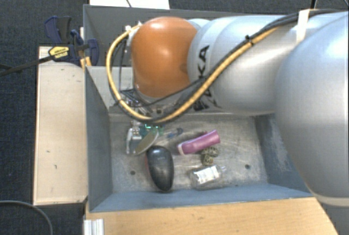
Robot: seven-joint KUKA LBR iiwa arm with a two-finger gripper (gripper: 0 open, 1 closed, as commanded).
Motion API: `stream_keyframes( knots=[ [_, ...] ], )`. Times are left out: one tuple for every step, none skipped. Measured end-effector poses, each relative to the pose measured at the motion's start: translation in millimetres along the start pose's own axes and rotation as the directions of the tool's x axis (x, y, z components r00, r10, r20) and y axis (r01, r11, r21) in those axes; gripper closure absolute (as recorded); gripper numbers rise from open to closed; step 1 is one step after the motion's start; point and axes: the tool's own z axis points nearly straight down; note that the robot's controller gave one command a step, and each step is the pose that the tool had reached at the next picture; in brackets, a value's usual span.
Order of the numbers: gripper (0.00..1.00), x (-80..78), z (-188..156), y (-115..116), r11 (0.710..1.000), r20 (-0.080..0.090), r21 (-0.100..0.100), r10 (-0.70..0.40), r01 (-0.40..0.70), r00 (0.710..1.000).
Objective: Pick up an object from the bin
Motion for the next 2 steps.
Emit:
stream_keyframes(
  knots=[
    [0.0,32.5,87,-78,0.997,0.013,-0.007,0.08,-0.08,0.997],
    [0.0,18.5,110,-89,0.973,0.036,-0.029,0.23,-0.229,0.973]
  ],
)
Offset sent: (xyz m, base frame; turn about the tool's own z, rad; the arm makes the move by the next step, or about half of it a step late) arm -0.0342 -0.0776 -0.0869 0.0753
